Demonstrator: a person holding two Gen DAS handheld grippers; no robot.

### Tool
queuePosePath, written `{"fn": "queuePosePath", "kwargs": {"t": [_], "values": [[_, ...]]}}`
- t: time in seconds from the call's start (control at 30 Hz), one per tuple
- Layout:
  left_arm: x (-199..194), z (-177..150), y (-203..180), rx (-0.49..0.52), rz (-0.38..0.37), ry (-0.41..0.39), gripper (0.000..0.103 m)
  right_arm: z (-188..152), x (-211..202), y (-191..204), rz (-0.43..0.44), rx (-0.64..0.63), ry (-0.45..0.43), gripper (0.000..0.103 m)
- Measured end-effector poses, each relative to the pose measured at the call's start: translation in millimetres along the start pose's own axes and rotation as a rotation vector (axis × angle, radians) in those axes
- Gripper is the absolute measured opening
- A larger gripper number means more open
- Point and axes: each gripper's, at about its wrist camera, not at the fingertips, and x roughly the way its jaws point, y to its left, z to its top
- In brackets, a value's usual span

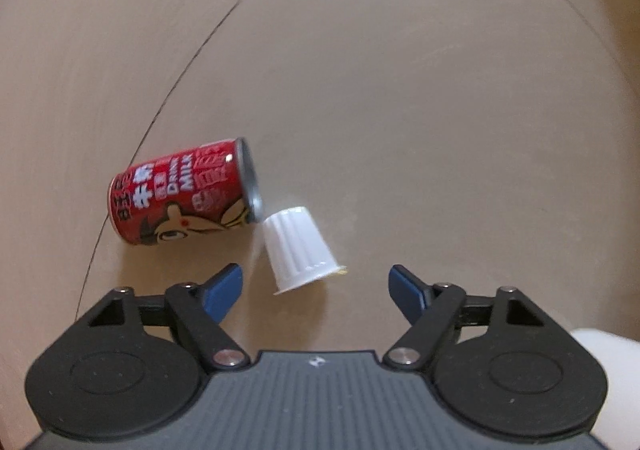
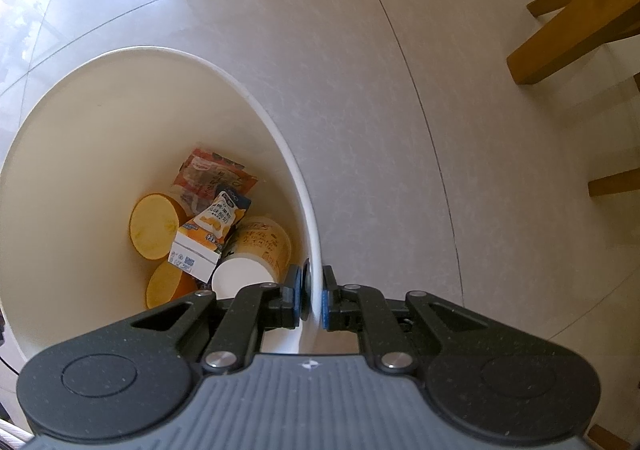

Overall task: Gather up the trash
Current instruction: 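Move the left tool to the white plastic cup and grasp it, then carry the white cup over the wastebasket with the left tool and release it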

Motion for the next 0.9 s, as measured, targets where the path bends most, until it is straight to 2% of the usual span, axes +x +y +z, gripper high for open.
{"fn": "queuePosePath", "kwargs": {"t": [0.2,0.43,0.5,0.63,0.9], "values": [[11.5,-1.3,10.9,-0.135,0.015,-0.043,0.071,1.3,2.3,-1.8,0.007,0.015,0.011,0.011],[22.2,-4.4,22.8,-0.167,0.009,-0.037,0.057,1.2,4.3,-2.3,0.011,0.023,0.02,0.011],[15.0,-4.7,24.3,-0.17,-0.001,-0.037,0.048,1.4,4.5,-0.8,0.004,0.018,0.019,0.012],[14.7,-6.6,21.1,-0.138,0.012,-0.038,0.036,1.9,5.7,-0.5,0.004,0.023,0.02,0.011],[5.0,-10.4,-1.5,-0.048,0.031,-0.049,0.036,1.5,5.7,-0.4,0.002,0.027,0.018,0.011]]}}
